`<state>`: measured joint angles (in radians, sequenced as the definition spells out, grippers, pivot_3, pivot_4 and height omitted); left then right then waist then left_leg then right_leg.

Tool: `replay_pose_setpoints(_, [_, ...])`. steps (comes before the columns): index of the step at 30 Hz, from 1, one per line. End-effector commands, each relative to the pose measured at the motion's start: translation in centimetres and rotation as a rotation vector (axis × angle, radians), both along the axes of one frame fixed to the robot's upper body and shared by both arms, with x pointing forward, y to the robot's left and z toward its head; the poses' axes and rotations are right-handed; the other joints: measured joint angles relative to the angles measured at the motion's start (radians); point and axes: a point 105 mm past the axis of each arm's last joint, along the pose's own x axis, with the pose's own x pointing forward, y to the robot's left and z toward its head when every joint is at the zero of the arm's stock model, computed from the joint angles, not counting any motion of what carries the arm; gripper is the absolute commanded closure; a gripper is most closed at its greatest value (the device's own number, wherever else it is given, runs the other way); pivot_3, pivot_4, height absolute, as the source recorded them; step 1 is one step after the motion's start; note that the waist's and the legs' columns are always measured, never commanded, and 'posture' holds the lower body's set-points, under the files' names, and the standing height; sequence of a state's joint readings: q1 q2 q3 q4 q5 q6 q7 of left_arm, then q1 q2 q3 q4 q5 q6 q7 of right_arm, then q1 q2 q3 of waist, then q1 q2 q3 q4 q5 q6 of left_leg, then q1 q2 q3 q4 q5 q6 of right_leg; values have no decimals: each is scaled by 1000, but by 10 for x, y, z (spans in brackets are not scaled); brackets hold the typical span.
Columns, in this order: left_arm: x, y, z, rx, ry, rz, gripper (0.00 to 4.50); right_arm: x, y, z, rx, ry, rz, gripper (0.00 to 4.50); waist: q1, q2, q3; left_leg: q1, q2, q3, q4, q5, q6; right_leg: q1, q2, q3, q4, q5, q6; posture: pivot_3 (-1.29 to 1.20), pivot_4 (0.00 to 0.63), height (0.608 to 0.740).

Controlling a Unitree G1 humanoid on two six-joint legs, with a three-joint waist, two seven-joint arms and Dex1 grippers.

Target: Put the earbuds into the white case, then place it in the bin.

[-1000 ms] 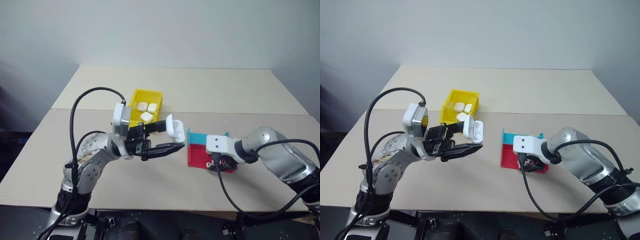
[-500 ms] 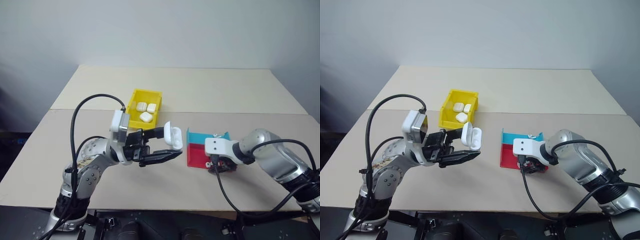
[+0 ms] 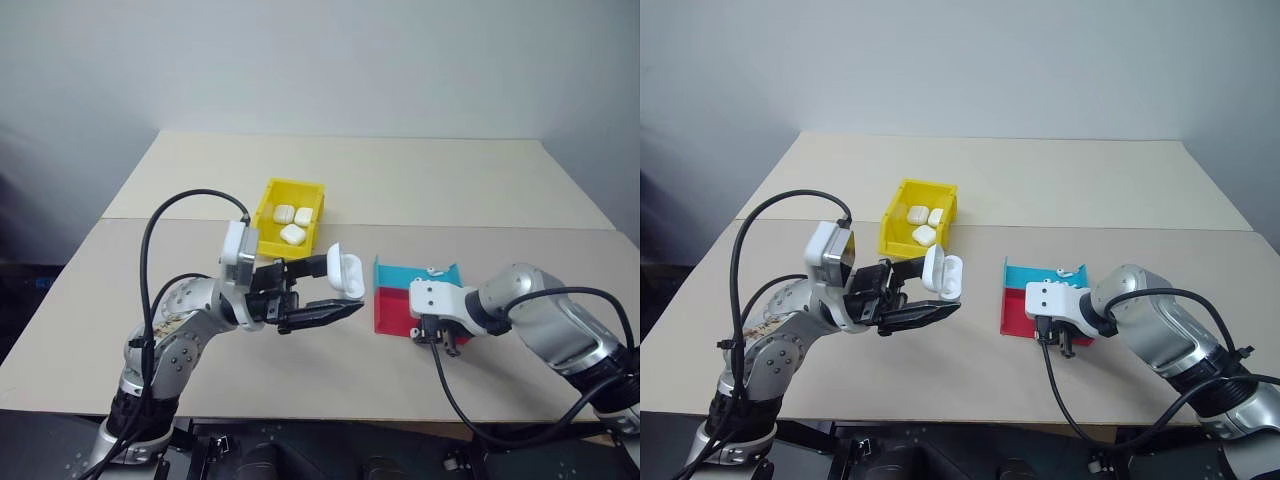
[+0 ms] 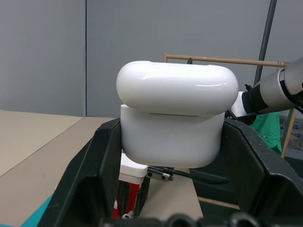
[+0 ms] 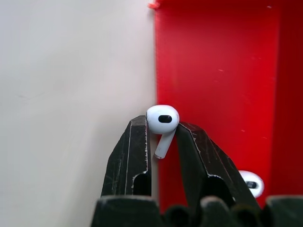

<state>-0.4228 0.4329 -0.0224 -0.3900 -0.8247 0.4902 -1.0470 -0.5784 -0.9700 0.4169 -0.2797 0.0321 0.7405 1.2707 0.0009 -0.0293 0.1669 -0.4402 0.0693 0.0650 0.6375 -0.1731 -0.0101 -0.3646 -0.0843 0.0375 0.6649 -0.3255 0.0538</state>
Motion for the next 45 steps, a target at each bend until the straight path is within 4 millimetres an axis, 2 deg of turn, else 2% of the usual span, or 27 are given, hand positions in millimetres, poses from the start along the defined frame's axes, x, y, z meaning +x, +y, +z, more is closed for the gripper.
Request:
replay_pose_setpoints(1, [-8,0,10,-22,-46,-18,1686,-5,12,51,217,-12,-33,3875,-1,0,0,0,0,0,0,0,0,0,0,0,0,0,0,0,150,740])
replay_pose_setpoints(5, [-7,-3,12,-37,-52,-27,1686,-6,27,105,586,-75,-43,3875,-3,0,0,0,1,-1,0,0,0,0,1,0,1,0,0,0,150,740])
replay_pose_setpoints(7, [-5,-5,15,-47,-58,-31,1686,-6,27,126,775,-133,-43,3875,0,0,0,0,1,-2,0,0,0,2,1,-2,0,0,0,0,150,740])
replay_pose_setpoints(12, [1,-12,23,-72,-77,-41,1686,-20,22,163,1134,-172,-10,3875,12,0,0,0,0,-3,1,0,0,4,1,-3,-1,0,0,0,150,740])
replay_pose_setpoints(15, [4,-19,27,-79,-80,-59,1686,-31,26,179,1276,-144,48,3875,10,0,0,0,0,-3,1,0,0,4,1,-3,0,0,0,0,150,740])
replay_pose_setpoints(24, [8,-27,29,-81,-74,-80,1686,-53,54,174,1287,-101,127,3875,-3,1,-1,0,0,-3,0,0,1,3,1,-3,0,0,0,0,150,740])
replay_pose_setpoints(37, [7,-26,29,-76,-82,-94,1686,-41,58,166,1231,-173,55,3875,-4,1,-1,0,0,-3,0,-1,1,3,1,-3,-1,0,0,0,150,740])
replay_pose_setpoints(45, [6,-27,29,-80,-87,-88,1686,-41,60,155,1134,-213,77,3875,-3,1,-1,0,0,-3,0,-1,1,3,1,-3,-1,0,0,0,150,740])
